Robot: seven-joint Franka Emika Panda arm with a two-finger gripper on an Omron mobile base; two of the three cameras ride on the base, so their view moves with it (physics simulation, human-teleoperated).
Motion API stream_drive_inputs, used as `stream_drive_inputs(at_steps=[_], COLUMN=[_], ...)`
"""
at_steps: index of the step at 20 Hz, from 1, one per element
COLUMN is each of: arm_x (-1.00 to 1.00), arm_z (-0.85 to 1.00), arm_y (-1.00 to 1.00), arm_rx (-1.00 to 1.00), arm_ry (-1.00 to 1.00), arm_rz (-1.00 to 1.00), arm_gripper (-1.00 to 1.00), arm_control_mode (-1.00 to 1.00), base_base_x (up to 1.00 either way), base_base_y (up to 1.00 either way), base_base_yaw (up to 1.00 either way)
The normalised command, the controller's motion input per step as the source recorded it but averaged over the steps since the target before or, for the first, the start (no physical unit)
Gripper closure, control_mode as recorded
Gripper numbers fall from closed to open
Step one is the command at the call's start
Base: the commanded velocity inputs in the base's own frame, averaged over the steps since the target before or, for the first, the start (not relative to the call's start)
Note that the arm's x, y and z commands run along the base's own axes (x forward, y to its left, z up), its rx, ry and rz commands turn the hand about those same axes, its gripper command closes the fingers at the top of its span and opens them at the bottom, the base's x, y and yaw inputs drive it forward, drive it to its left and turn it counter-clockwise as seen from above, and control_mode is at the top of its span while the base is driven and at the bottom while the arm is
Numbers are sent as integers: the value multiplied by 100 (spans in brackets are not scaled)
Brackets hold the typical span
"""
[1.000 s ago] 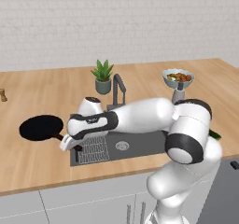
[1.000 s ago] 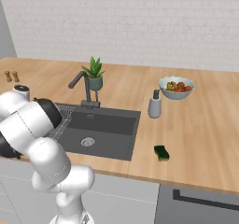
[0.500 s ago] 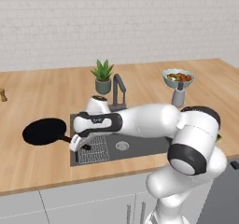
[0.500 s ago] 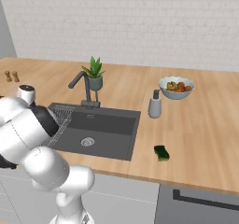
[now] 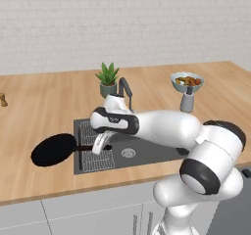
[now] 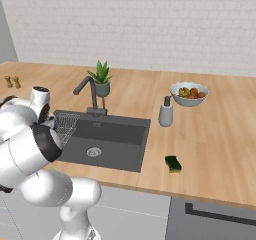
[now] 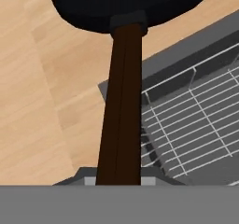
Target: Pick the pan and sponge and place them into the sink. Then turn on the water.
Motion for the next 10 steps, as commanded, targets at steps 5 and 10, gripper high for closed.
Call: stream_drive_inputs(at_steps=[5, 10], arm_x=[0, 0], arm_z=[0, 0], arm_y=[-80, -80], arm_rx=[0, 0], arm_ry=[0, 0], arm_rz=[1, 1], arm_gripper=[100, 100], arm_control_mode=[-100, -100], base_base_x=[0, 0], base_base_y=[0, 0], base_base_yaw=[0, 0])
